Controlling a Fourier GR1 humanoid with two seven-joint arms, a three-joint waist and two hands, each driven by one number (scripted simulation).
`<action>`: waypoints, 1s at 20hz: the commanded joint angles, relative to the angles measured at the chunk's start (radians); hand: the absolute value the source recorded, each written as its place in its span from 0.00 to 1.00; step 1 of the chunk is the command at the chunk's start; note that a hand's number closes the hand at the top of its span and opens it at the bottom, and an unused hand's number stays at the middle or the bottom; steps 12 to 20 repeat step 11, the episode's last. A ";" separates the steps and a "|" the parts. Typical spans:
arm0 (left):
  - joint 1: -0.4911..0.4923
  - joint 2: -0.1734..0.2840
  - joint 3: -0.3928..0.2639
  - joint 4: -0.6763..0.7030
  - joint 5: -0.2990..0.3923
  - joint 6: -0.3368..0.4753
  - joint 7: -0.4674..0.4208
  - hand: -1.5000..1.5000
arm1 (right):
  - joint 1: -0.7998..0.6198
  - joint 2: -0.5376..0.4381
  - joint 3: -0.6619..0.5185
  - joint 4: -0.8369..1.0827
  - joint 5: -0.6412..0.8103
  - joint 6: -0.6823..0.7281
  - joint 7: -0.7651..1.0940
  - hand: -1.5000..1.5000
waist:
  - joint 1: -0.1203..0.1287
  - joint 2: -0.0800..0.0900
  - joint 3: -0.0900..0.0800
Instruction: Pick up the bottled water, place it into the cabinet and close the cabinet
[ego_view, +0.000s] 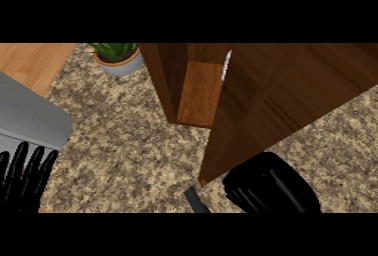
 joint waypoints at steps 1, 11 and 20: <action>0.001 -0.001 -0.005 0.008 0.008 -0.014 0.007 0.00 | -0.201 0.032 -0.048 0.218 -0.002 -0.175 -0.039 1.00 | 0.011 0.000 0.004; -0.022 0.002 0.028 0.039 0.020 -0.030 0.019 0.00 | -0.762 0.034 -0.148 0.727 -0.144 -0.357 -0.101 1.00 | 0.000 -0.009 0.006; -0.022 0.002 0.028 0.039 0.020 -0.030 0.019 0.00 | -0.762 0.034 -0.148 0.727 -0.144 -0.357 -0.101 1.00 | 0.000 -0.009 0.006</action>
